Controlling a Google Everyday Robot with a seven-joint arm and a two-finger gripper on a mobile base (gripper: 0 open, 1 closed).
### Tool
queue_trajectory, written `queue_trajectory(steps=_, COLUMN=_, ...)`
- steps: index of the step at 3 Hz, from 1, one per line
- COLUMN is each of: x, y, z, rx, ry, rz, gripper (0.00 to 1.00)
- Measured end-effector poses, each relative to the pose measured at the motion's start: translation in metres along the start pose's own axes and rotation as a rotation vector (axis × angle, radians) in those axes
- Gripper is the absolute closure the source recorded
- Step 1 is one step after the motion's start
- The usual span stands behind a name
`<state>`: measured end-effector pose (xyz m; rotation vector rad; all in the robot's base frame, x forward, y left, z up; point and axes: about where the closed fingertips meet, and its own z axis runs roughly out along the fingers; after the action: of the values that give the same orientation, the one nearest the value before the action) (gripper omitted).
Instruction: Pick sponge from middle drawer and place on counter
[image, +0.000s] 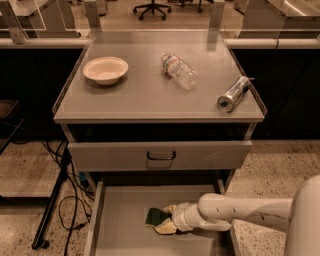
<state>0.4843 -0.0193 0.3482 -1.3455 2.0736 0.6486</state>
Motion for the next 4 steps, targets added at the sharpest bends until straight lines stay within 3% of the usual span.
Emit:
queue_trajectory(steps=1, x=-0.018, y=0.006, z=-0.02, rx=-0.023, ry=-0.03, rz=-0.035, gripper=1.0)
queue_trajectory(steps=2, x=-0.052, y=0.018, z=-0.064, rx=-0.047, ry=-0.093, rz=-0.118, gripper=1.0)
queue_trajectory(steps=4, x=-0.109, y=0.033, z=-0.198, rx=-0.058, ry=-0.29, rz=-0.247, gripper=1.0)
